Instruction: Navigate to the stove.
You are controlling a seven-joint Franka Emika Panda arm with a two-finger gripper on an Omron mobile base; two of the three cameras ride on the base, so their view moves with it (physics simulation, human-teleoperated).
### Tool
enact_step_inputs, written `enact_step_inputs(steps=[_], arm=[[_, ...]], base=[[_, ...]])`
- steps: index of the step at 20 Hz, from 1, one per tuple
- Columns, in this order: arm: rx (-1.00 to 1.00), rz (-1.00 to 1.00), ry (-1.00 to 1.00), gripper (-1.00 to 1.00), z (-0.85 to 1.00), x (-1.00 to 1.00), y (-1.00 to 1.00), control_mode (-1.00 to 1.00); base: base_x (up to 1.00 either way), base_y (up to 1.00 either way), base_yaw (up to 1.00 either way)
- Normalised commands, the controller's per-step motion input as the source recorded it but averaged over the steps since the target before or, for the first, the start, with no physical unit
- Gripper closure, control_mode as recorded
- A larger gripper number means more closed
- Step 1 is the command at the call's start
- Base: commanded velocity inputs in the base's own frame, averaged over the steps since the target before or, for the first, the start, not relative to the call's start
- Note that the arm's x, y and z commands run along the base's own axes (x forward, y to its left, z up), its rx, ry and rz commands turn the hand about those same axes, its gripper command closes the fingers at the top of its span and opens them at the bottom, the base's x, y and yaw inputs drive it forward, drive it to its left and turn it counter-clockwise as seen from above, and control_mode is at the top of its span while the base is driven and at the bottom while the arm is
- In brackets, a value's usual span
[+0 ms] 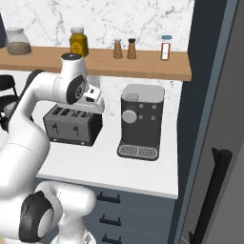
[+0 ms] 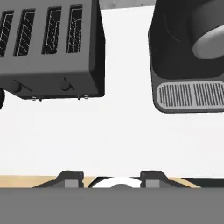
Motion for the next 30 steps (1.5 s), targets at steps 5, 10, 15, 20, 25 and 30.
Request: enact_step_inputs(steps=[5, 10, 15, 20, 25, 30], arm=[[0.00, 0.00, 0.00, -1.00, -0.01, -0.54, 0.00, -1.00], [0.00, 0.00, 0.00, -1.00, -0.01, -1.00, -0.02, -1.00], [0.00, 0.00, 0.00, -1.00, 0.00, -0.93, 0.00, -1.00], [0.00, 0.00, 0.00, -1.00, 0.00, -0.26, 0.00, -1.00], [0.00, 0.00, 0.00, -1.00, 0.00, 0.00, 0.00, 1.00], [0.00, 0.00, 0.00, -1.00, 0.00, 0.00, 0.00, 1.00]], base=[[0.00, 0.00, 0.00], [0.00, 0.00, 0.00], [0.00, 0.00, 0.00], [0.00, 0.00, 0.00], [0.00, 0.00, 0.00], [-0.69, 0.60, 0.17]])
